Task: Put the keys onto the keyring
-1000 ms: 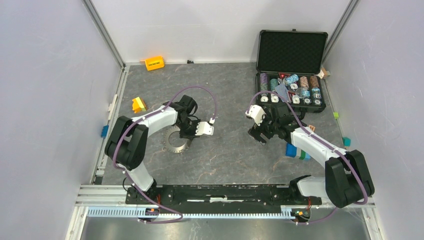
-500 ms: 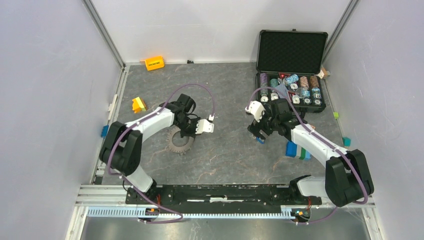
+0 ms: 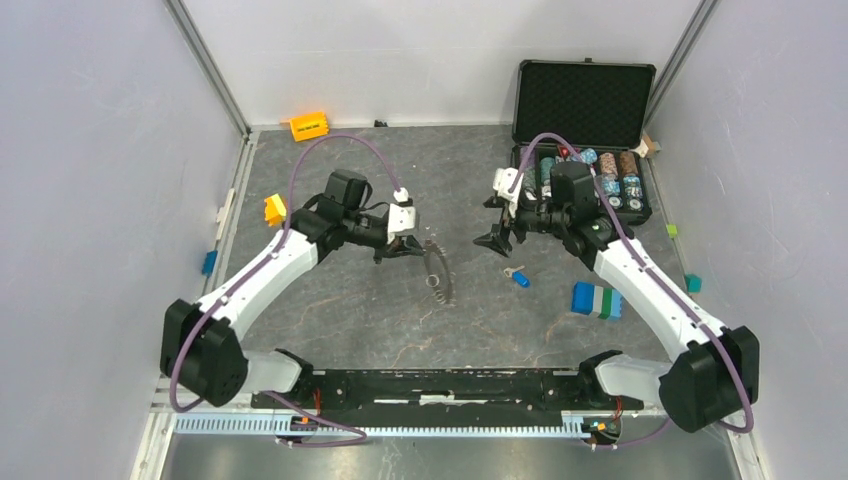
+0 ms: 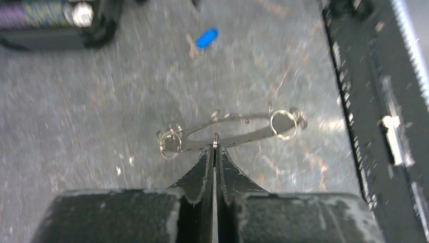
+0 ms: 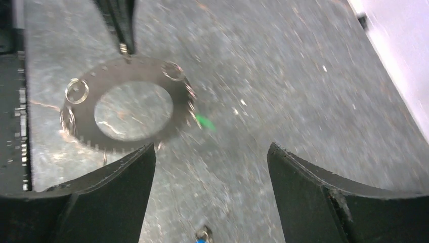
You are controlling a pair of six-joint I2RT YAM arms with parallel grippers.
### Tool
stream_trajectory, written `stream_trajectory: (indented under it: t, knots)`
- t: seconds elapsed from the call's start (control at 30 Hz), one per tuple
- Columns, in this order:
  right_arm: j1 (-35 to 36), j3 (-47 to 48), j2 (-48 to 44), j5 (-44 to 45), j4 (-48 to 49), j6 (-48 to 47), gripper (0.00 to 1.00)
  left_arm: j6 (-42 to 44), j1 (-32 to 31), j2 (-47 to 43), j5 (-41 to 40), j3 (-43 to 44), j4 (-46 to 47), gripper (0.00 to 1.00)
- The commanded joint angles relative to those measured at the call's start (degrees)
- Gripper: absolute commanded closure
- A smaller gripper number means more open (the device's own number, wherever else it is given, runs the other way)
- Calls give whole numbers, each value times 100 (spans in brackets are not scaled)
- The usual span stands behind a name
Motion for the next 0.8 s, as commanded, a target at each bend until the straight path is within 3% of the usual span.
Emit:
stream_trajectory:
  t: [0.0, 0.27, 0.47, 0.77]
  knots:
    - [271, 55, -351, -1121, 156, -128, 16, -1527, -1, -523, 1290, 31, 1267, 98]
    - [778, 11, -434, -1298, 304, -88, 29, -1868, -174, -425, 1773, 69, 1369, 98]
    - [1127, 119, -26, -1507, 313, 0, 49, -2243, -277, -479, 1757, -147, 1881, 98]
    - [1410, 175, 196, -1533, 289, -16, 60, -2250, -285, -581, 1554, -422, 2154, 98]
